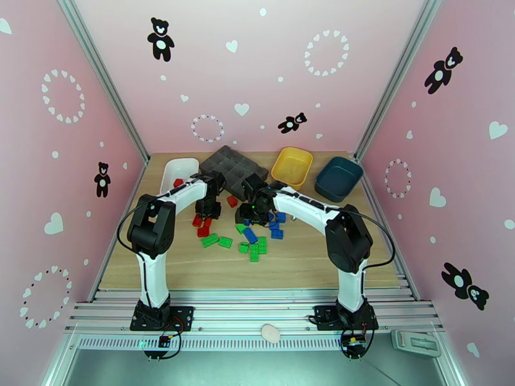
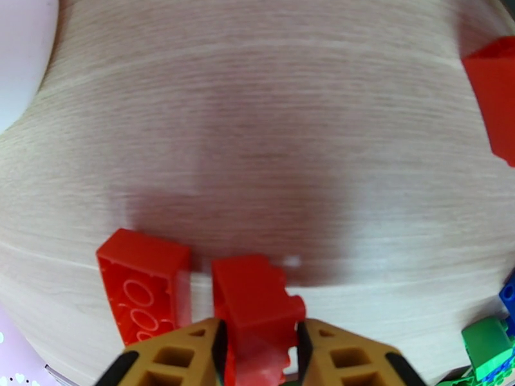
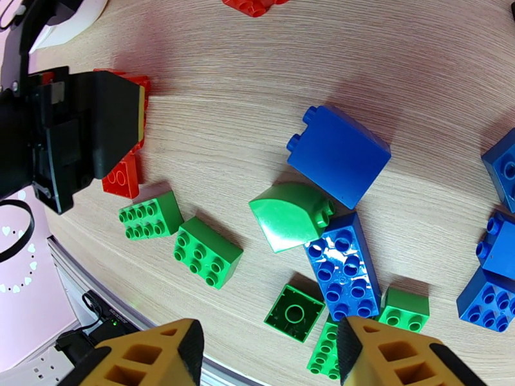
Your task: Sort the legos into containers by color
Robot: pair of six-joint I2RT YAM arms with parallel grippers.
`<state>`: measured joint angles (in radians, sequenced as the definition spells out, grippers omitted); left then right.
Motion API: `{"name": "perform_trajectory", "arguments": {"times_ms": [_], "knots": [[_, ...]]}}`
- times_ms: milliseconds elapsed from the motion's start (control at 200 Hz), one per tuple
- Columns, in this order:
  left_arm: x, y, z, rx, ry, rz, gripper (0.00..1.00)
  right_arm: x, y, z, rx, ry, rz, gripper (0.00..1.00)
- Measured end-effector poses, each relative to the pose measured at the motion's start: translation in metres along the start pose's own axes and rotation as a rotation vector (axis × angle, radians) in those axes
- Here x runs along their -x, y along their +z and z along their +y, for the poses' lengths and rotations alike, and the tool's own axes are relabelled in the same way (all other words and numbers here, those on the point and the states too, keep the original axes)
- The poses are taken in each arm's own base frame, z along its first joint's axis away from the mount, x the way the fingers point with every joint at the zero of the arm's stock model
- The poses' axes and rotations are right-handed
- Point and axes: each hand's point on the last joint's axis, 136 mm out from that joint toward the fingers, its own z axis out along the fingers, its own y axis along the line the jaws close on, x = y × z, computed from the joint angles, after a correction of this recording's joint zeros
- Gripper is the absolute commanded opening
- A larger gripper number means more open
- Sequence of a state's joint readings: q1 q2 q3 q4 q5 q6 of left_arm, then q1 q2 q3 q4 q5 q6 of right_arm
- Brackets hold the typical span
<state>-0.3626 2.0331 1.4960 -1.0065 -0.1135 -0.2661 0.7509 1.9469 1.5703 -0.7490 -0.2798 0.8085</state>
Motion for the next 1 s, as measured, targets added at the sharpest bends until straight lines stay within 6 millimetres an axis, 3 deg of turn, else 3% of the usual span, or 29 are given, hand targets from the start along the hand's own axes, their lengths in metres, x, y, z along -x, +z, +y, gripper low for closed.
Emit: {"name": "perform_trajectory", "arguments": {"times_ms": [175,305,470,636,766,1001], "knots": [[0.000,0.001,0.000,0.004,-0.008,0.005,0.24,0.000,0.000,0.001,0.007,-0.002,0.000,0.59],[0.002,-0.001,0.000,0.004,-0.008,-0.001,0.21,0.002,-0.001,0.006,0.022,-0.010,0.000,0.59],[0.011,-0.012,-0.002,-0.010,-0.015,-0.023,0.20,0.019,-0.005,0.028,0.081,-0.036,-0.018,0.59],[0.026,-0.035,-0.002,-0.084,-0.060,-0.071,0.20,0.040,-0.001,0.059,0.171,-0.075,-0.023,0.59],[0.045,-0.060,0.012,-0.166,-0.142,-0.125,0.20,0.061,0.003,0.088,0.256,-0.108,-0.025,0.59],[0.072,-0.084,0.067,-0.276,-0.361,-0.185,0.20,0.091,0.001,0.131,0.378,-0.155,-0.055,0.60]]}}
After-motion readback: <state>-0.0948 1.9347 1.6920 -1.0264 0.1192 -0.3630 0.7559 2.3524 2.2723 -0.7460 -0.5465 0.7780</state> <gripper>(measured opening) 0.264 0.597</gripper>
